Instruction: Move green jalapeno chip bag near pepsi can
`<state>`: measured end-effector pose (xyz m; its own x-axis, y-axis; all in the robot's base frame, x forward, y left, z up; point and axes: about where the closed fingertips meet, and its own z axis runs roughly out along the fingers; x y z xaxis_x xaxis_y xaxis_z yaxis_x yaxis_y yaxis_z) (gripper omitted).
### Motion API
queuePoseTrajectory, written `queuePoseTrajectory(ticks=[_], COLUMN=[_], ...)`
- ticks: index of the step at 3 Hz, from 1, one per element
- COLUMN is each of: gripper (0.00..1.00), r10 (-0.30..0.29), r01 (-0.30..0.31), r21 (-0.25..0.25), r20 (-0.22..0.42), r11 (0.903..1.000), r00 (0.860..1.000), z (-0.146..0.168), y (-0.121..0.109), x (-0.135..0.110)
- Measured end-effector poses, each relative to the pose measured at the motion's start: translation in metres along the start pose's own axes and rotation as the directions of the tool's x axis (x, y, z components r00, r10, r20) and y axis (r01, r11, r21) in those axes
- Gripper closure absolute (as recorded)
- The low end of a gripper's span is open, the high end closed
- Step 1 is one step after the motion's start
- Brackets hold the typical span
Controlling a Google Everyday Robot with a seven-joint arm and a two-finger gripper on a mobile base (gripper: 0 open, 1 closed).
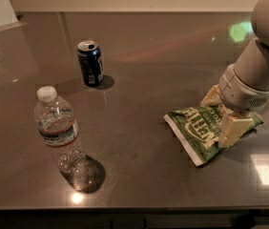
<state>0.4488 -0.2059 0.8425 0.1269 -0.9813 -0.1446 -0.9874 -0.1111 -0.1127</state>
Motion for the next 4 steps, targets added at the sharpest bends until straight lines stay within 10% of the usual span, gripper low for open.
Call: queuePoseTrajectory(ticks=[3, 4], gripper=[1.0, 1.0], r10=[-0.102, -0.147], r01=[0.103, 0.148], r21=[0.046, 0.07], r20=[-0.018, -0.015], r11=[0.9936, 0.9866], r00=[0.995, 0.989], z=[-0.026, -0.031], y=[-0.042, -0.07], x=[-0.038, -0.061])
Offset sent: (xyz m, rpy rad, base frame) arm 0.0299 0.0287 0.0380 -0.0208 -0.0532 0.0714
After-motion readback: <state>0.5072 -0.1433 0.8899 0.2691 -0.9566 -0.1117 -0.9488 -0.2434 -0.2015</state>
